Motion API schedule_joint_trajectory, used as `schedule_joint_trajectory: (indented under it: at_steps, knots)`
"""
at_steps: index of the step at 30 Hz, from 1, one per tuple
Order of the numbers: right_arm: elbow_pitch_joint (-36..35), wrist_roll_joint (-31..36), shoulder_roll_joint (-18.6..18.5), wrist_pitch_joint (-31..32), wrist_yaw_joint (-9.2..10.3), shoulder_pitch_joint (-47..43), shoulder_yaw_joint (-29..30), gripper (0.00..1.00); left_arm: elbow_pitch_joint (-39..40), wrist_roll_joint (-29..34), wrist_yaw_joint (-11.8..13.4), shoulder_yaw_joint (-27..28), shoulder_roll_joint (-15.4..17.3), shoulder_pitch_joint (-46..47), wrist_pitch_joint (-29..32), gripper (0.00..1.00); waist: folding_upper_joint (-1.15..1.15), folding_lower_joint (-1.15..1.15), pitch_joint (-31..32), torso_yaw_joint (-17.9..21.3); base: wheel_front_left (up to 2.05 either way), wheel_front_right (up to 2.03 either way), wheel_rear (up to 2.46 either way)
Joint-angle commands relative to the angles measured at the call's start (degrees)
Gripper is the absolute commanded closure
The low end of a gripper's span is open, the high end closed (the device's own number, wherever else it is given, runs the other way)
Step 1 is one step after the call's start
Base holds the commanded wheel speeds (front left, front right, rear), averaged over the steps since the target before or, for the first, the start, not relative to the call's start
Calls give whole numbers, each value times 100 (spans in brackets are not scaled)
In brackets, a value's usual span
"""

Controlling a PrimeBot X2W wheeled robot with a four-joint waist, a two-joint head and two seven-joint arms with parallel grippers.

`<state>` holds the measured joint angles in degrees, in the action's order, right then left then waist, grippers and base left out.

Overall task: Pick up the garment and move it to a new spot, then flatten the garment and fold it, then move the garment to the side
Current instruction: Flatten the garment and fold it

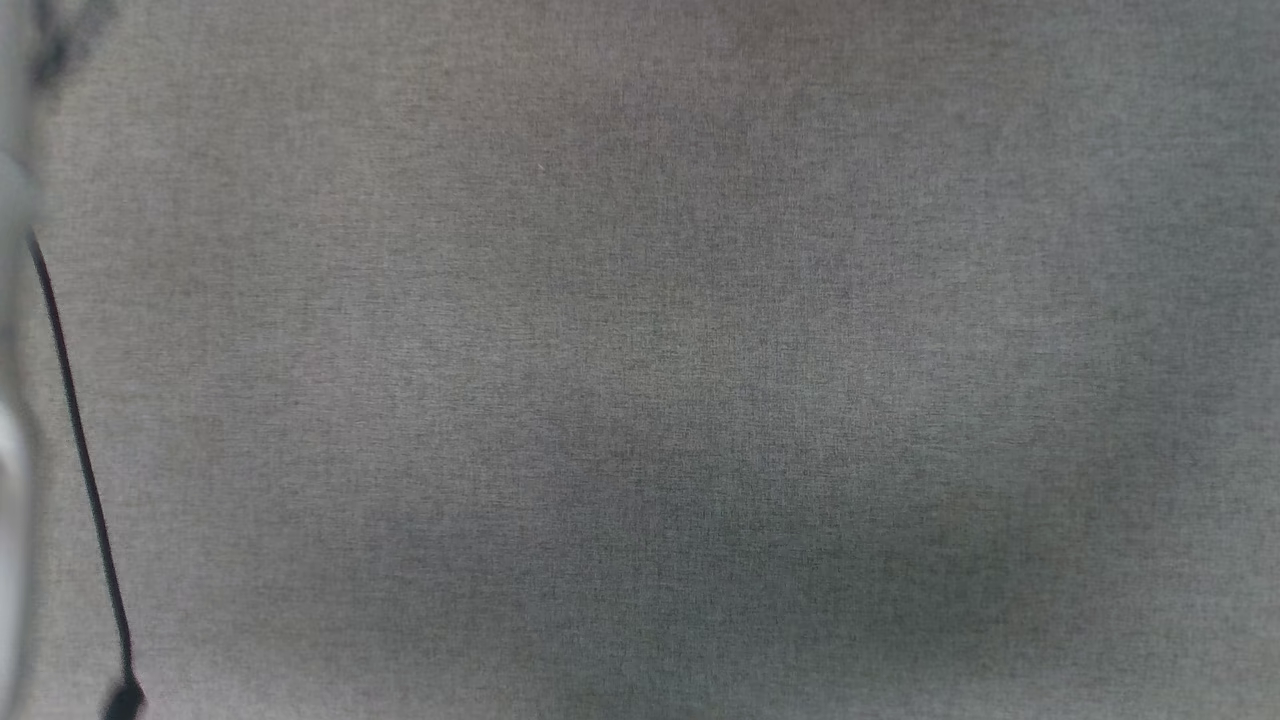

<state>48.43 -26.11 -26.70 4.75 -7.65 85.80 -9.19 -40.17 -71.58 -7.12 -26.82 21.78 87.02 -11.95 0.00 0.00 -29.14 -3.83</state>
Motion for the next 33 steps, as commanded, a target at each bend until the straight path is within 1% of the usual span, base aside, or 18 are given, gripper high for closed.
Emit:
schedule_joint_trajectory:
  at_steps: [1, 3, 7, 10, 13, 16, 18, 21, 23, 24, 25, 29, 33]
  knots:
    - [72, -71, -45, -36, 30, -247, -54, 100, -21, -84, -22, -41, -26, -315, -28, 100, 0, 0, 48, -17, 0, 0, 0]
    - [77, -235, -80, -51, 29, -574, -247, 100, 295, -229, -36, -221, -113, -768, -10, 100, 0, 0, 114, -32, 0, 0, 0]
    - [-205, -732, -220, -61, 21, -1563, -655, 100, 1231, -646, -38, -600, -5, -2173, -57, 100, 0, 0, 241, -45, 0, 0, 0]
    - [-637, -1201, -429, 3, 19, -2470, -944, 100, 1967, -846, -39, -895, 193, -3277, -150, 100, 0, 0, 369, -48, 0, 0, 0]
    - [-1182, -1653, -691, 94, 19, -3434, -1122, 100, 2598, -908, -40, -1145, 478, -4316, -245, 100, 0, 0, 507, -29, 0, 0, 0]
    - [-1745, -1893, -1014, 192, 19, -4364, -1207, 100, 3111, -847, -40, -1292, 757, -5179, -295, 100, 0, 0, 648, -21, 0, 0, 0]
    - [-2108, -2015, -1160, 275, 19, -4960, -1203, 100, 3419, -788, -41, -1319, 947, -5660, -321, 100, 0, 0, 746, -6, 0, 0, 0]
    - [-2658, -2147, -1355, 387, 19, -5744, -989, 100, 3967, -759, -41, -1246, 1212, -6374, -329, 100, 0, 0, 863, 24, 0, 0, 0]
    - [-2977, -2163, -1409, 506, 19, -6279, -807, 100, 4334, -677, -41, -1198, 1355, -6815, -328, 100, 0, 0, 931, 44, 0, 0, 0]
    - [-2977, -2163, -1409, 506, 19, -6279, -807, 100, 4334, -677, -41, -1198, 1355, -6815, -328, 100, 0, 0, 931, 44, 0, 0, 0]
    - [-3168, -2129, -1435, 552, 19, -6532, -700, 100, 4474, -641, -41, -1143, 1424, -7039, -328, 100, 0, 0, 954, 47, 0, 0, 0]
    - [-3786, -2050, -1354, 810, 19, -7482, -106, 100, 5015, -440, -41, -1114, 1694, -7755, -330, 100, 0, 0, 1014, 62, 0, 0, 0]
    - [-4460, -1853, -1135, 1143, 18, -8288, 535, 100, 5487, -379, -40, -1205, 1929, -8146, -331, 100, 0, 0, 997, 78, 0, 0, 0]
